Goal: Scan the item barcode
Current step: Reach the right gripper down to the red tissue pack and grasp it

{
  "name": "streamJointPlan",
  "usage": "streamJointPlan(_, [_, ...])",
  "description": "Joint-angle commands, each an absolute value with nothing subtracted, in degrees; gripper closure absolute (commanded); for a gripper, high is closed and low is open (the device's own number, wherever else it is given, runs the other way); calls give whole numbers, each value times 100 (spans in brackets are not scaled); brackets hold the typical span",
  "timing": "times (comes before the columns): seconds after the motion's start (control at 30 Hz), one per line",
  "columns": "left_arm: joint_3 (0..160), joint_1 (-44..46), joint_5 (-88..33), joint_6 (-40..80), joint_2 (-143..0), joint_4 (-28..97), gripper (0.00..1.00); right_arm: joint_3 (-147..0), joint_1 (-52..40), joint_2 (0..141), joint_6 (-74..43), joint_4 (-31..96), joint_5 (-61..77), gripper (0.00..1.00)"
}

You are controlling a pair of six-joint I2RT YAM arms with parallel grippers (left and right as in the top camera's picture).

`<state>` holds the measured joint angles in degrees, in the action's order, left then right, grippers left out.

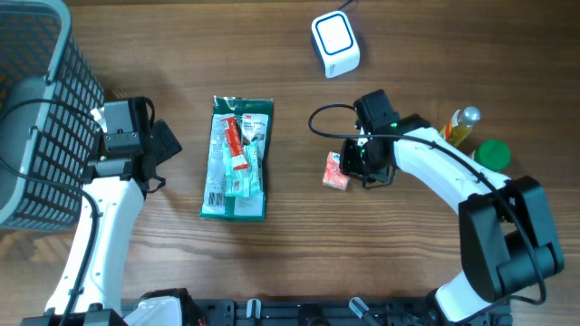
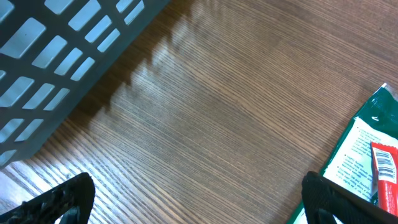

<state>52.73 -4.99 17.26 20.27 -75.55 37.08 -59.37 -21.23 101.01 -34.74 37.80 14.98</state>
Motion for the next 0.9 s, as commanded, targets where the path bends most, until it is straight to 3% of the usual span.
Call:
streamJointPlan(0.0, [5249, -526, 1741, 2018, -7585, 3691, 0, -5791, -2141, 9990, -3623, 3645, 1529, 76])
streamJointPlan(0.33, [5249, -526, 1741, 2018, -7585, 3688, 0, -5784, -2126, 9974, -3601, 3553, 1306, 80])
streamJointPlan(0.57, [5249, -526, 1741, 2018, -7585, 3691, 0, -5817, -2099, 9760, -3450, 3559, 1422, 64])
streamJointPlan(0.87, [5249, -526, 1741, 2018, -7585, 3691, 0, -5798, -2099, 9762, -3476, 3662, 1361, 68])
